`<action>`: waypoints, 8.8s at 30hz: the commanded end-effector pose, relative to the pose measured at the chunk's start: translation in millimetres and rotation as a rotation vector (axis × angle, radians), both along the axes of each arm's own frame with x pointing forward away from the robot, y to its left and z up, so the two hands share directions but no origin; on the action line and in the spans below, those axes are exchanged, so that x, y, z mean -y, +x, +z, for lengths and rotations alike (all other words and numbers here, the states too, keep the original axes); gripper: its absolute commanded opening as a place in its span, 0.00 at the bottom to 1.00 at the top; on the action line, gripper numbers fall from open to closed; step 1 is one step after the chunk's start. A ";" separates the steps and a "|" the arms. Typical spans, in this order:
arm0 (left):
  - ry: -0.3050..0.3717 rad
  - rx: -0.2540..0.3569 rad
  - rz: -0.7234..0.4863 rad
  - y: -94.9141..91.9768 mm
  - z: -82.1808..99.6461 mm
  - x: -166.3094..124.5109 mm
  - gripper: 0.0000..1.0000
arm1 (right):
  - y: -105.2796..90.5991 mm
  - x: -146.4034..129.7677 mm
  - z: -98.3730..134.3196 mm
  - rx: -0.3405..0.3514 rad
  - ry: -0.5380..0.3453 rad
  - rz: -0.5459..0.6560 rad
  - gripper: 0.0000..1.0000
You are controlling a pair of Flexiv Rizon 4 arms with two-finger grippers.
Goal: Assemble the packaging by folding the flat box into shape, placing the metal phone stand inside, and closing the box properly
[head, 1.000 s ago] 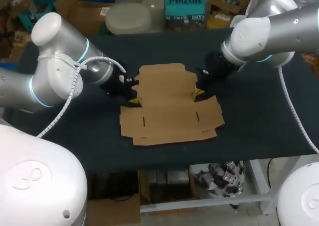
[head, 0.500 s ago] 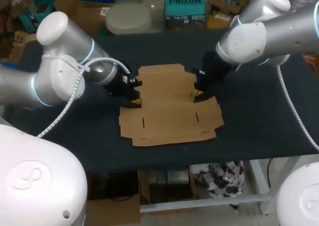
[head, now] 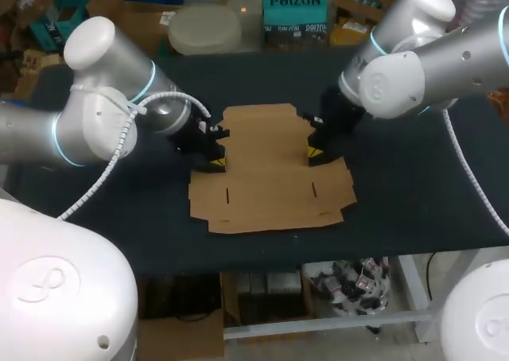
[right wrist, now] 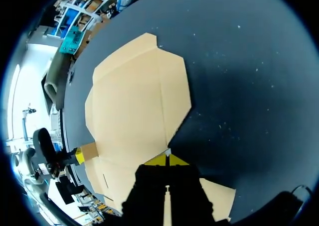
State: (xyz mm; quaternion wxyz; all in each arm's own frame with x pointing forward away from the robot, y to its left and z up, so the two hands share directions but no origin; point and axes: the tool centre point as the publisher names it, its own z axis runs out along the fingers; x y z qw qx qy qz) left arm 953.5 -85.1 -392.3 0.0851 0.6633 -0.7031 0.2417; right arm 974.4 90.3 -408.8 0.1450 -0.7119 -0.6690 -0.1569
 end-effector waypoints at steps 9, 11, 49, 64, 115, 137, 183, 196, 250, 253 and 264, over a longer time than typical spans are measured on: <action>0.042 -0.012 0.029 3.2 -1.9 7.5 0.00 | -6.3 -4.6 -4.7 0.021 -0.054 -0.060 0.00; 0.046 -0.012 0.029 2.8 -2.2 8.4 0.00 | -6.1 -5.3 -3.3 0.028 -0.058 -0.065 0.00; 0.061 -0.018 0.013 0.5 -7.6 21.9 0.00 | 8.0 -7.1 -4.0 0.032 -0.096 -0.085 0.00; 0.075 -0.037 0.026 6.1 -20.0 25.3 0.00 | 1.5 -6.6 0.9 0.041 -0.083 -0.079 0.00; 0.087 -0.053 0.041 4.7 -17.1 20.4 0.00 | -0.6 -22.9 -24.5 0.007 -0.081 0.015 0.00; 0.074 -0.001 0.074 4.5 4.7 11.6 0.00 | 15.4 -20.5 -5.0 0.048 -0.031 0.016 0.00; 0.054 0.003 0.157 -68.8 97.4 -59.6 0.00 | -21.7 104.4 73.9 0.006 0.184 0.114 0.00; 0.049 -0.009 0.235 -133.5 111.0 -73.3 0.00 | -78.8 111.4 88.3 0.005 0.176 0.133 0.00; -0.020 -0.131 0.207 -207.4 43.1 -76.7 0.00 | -167.7 100.4 25.1 -0.074 0.231 0.010 0.00; -0.019 -0.135 0.197 -207.4 39.7 -70.6 0.00 | -169.7 96.8 20.8 -0.077 0.241 0.017 0.00; -0.012 -0.172 0.190 -204.8 27.2 -60.2 0.00 | -174.8 86.9 10.5 -0.108 0.257 0.036 0.00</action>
